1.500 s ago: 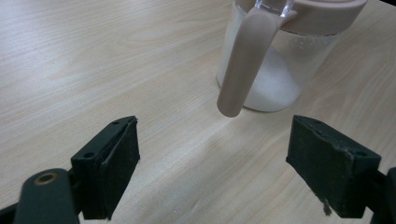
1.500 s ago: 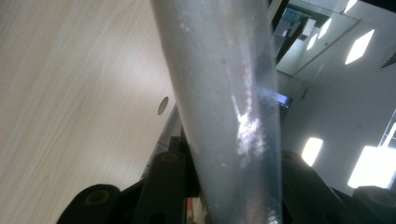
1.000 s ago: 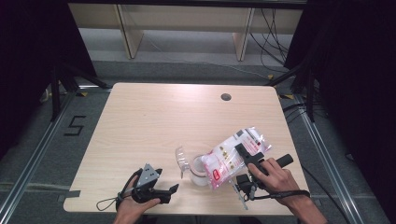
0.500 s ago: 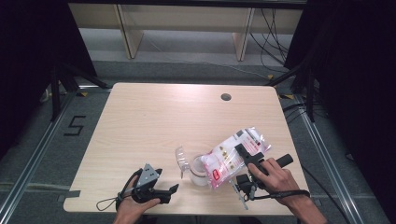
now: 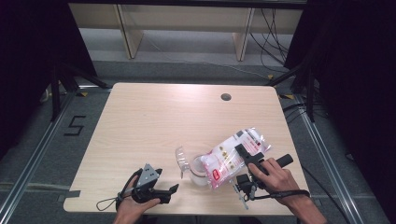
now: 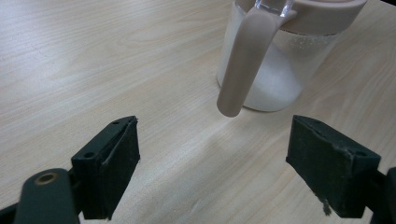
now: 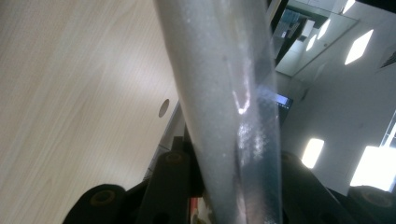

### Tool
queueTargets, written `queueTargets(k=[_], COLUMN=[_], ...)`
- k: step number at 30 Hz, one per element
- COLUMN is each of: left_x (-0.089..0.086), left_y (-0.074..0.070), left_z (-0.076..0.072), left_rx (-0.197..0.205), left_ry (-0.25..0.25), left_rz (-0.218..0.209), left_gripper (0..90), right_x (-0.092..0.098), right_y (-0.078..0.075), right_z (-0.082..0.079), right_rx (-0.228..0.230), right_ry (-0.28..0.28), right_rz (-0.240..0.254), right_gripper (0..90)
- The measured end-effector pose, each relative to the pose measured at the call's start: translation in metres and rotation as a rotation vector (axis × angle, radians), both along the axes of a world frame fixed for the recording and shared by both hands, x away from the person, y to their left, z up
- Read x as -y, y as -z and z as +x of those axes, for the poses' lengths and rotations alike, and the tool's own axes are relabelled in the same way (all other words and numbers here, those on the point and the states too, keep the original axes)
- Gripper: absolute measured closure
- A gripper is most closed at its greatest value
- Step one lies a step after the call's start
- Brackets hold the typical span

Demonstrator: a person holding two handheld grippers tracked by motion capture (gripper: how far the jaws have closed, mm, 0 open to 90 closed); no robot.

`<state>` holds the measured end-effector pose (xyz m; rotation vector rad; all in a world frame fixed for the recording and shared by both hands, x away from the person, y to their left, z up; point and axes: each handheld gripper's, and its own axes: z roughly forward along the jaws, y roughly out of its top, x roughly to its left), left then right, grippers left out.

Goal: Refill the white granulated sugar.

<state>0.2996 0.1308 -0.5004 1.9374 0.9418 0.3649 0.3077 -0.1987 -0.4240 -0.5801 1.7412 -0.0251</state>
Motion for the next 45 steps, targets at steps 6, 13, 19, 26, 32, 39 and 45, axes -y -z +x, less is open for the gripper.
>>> queueTargets(k=[6,13,19,26,32,39,45], left_x=[0.0007,0.0004,0.0005,0.0003,0.0008,-0.0001,0.0009], left_y=[0.0003,0.0003,0.0003,0.0003,0.0004,0.0001,0.0004], left_z=[0.0,0.0,0.0,0.0001,0.0,0.0001,-0.0001], left_rx=[0.0,0.0,-0.001,0.0,0.0,0.001,0.0], left_ry=[-0.003,-0.001,-0.002,-0.002,-0.005,-0.001,-0.005], left_rz=[-0.004,-0.001,-0.002,-0.002,-0.008,0.002,-0.008], left_gripper=[16.8,16.8,16.8,17.0,17.0,17.0,17.0], right_x=[0.001,0.0011,0.0008,0.0032,0.0036,0.0036,0.0039], right_y=[0.0009,0.0019,0.001,0.0026,0.0019,0.0013,0.001], right_z=[-0.0007,-0.0009,0.0007,-0.0003,0.0003,-0.0004,-0.0017], right_rx=[-0.001,-0.013,-0.003,-0.019,-0.004,0.0,-0.005], right_ry=[0.001,0.005,-0.026,-0.003,-0.03,-0.039,-0.031], right_rz=[0.007,-0.008,-0.013,0.004,-0.005,-0.007,-0.012], right_gripper=[78.1,79.2,79.5,79.8,79.9,80.1,80.2])
